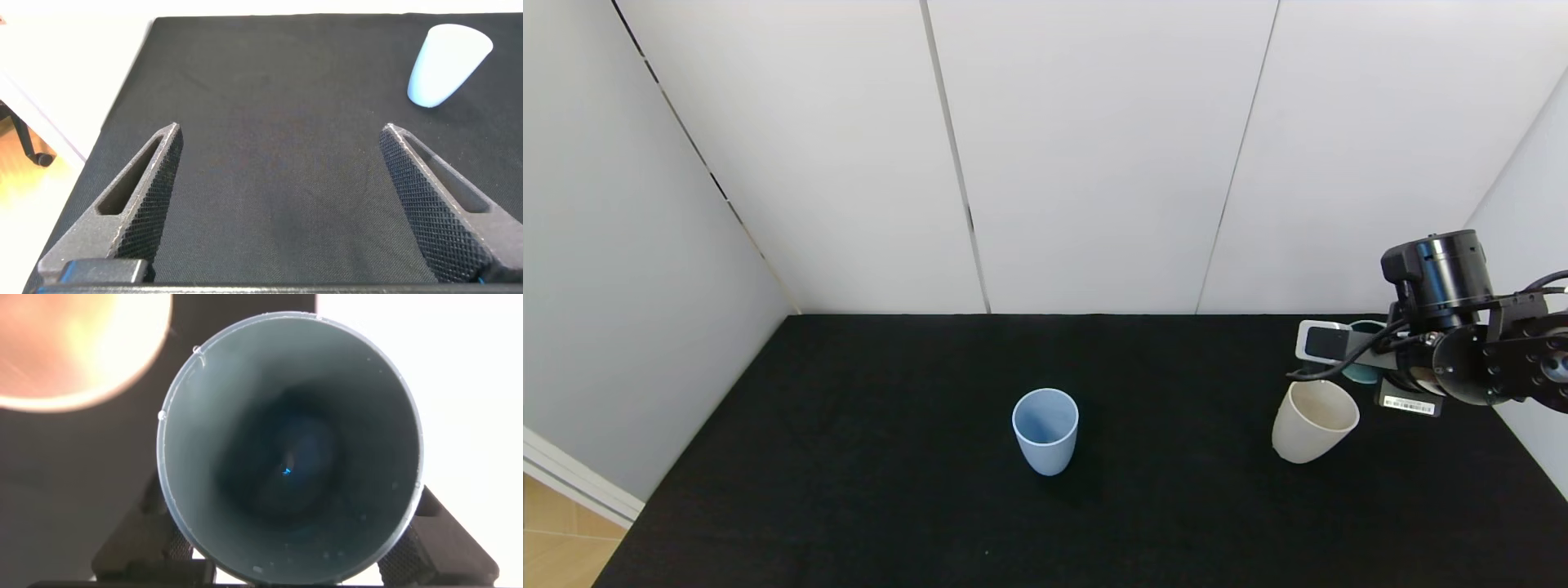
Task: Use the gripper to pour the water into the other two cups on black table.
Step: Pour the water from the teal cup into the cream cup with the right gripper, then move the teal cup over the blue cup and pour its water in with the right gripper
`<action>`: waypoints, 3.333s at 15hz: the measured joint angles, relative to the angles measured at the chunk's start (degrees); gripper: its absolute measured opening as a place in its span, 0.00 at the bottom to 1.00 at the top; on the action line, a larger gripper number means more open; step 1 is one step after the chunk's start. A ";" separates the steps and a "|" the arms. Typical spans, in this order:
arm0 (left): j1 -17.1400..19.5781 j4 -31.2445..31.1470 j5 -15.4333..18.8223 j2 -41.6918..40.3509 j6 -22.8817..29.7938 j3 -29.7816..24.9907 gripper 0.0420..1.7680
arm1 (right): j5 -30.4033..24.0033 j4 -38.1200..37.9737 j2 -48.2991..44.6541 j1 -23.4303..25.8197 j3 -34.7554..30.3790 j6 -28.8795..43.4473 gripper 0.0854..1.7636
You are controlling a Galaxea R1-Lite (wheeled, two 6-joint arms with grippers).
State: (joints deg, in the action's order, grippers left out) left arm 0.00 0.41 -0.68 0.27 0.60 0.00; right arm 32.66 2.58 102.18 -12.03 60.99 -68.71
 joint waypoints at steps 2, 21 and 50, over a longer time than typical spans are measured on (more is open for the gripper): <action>0.02 0.00 0.02 0.00 0.00 0.00 0.97 | -2.04 -0.35 -0.06 0.00 -0.30 3.17 0.66; 0.02 0.00 0.02 0.00 0.00 0.00 0.97 | -9.20 -25.15 1.68 -21.65 29.06 40.27 0.66; 0.00 0.00 0.00 0.00 0.00 0.00 0.97 | 23.28 -25.02 29.05 -43.62 47.91 17.55 0.66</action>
State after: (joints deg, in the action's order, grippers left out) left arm 0.00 0.41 -0.68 0.27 0.60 0.00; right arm 55.94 -22.43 131.23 -55.65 108.90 -51.15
